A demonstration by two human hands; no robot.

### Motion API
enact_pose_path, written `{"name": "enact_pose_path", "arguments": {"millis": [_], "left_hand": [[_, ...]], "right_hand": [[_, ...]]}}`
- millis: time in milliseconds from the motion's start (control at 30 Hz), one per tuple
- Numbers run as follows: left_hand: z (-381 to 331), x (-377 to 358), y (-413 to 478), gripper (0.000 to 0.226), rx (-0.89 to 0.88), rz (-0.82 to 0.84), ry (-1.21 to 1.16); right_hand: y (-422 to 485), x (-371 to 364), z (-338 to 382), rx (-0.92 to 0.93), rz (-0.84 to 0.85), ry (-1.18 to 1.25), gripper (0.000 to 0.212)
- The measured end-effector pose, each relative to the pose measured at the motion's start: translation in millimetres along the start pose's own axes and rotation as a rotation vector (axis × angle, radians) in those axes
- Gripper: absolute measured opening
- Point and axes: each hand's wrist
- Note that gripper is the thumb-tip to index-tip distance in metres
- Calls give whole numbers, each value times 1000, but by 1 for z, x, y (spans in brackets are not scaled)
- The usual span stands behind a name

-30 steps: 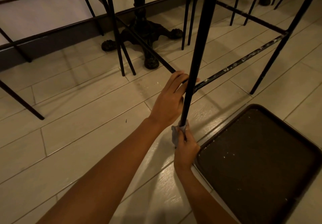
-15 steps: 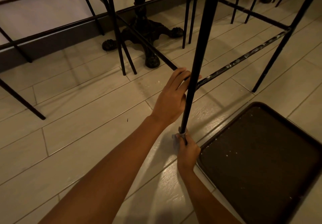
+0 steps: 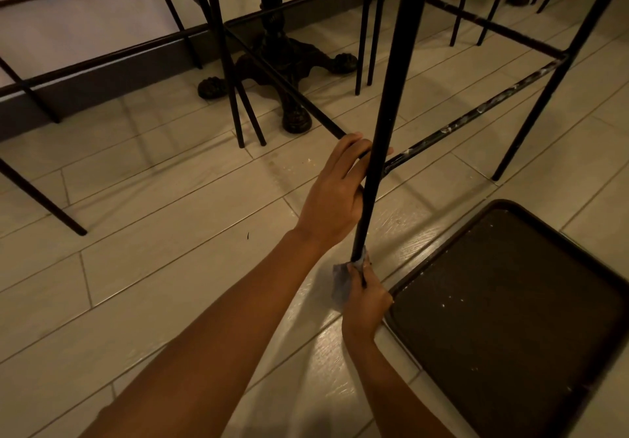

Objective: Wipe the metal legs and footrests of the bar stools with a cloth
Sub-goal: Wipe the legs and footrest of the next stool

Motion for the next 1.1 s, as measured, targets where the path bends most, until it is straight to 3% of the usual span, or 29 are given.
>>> {"name": "enact_pose_path", "arguments": {"millis": [200,500,833,1100], "left_hand": [[2,0,0,41,-8,-14,-11],[3,-1,-1,39,11,4,7],[1,-1,-1,41,-6,-24,4],[3,-2,-4,40,6,-19,-11]], "right_hand": [[4,-1,-11,9,69,-183,29],[-6,-2,4,0,-78,-20,30],[-2,-7,-10,-17,9,-165,32],[4,-7,-15,-177,140,-247,28]]}}
Point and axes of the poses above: each hand's wrist, its own y-axis towards the middle knuckle, its own x-axis out of the back of the hand, z = x × y, and after that the axes turned 9 degrees about -z, right-handed
